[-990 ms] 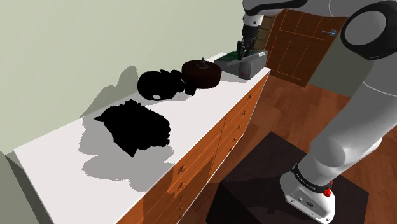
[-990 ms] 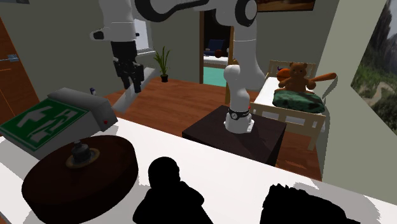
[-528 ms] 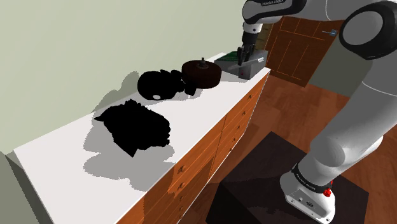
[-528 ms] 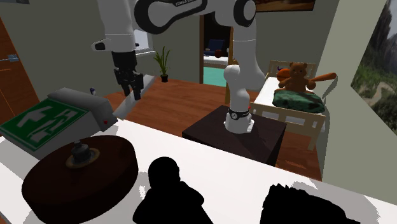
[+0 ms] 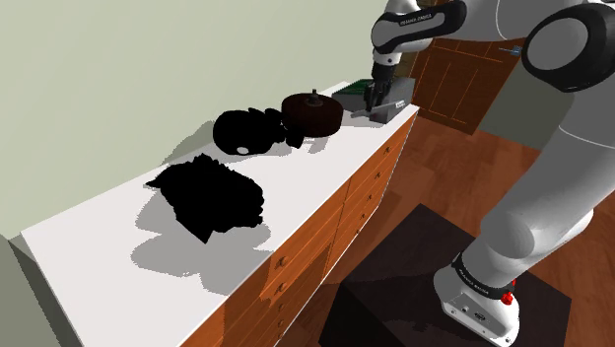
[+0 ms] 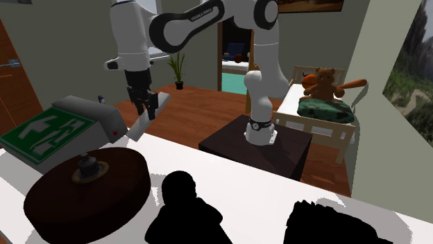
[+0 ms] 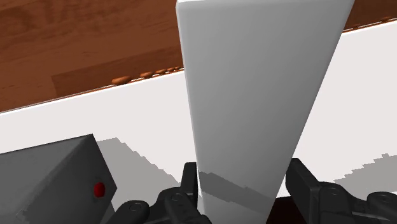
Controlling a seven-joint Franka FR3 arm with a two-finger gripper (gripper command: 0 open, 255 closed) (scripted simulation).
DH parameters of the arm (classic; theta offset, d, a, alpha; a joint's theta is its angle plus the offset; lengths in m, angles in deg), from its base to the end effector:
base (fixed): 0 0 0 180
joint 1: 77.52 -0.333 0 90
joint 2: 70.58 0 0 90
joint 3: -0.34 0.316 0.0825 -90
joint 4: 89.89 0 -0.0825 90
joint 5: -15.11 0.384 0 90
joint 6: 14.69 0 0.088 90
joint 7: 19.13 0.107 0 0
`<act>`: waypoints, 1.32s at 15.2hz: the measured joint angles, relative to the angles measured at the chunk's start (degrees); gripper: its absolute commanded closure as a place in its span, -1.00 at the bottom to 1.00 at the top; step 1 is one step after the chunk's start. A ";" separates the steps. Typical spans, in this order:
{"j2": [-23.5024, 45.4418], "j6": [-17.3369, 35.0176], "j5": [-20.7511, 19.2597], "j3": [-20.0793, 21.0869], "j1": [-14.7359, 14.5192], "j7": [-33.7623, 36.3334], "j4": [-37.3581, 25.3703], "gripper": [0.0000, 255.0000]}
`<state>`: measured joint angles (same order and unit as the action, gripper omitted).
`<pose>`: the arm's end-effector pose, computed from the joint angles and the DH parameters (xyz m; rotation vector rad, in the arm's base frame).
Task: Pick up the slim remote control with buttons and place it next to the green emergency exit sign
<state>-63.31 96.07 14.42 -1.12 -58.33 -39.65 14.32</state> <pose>0.5576 -0.2105 0.4641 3.1323 0.0035 -0.0263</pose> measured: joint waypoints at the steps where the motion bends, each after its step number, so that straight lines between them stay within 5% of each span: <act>1: 0.15 0.73 0.00 0.01 -0.01 0.04 0.58 1.00; 20: 5.28 14.34 0.06 -0.05 0.08 0.07 8.99 1.00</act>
<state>-58.02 110.41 14.48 -1.17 -58.25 -39.58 23.30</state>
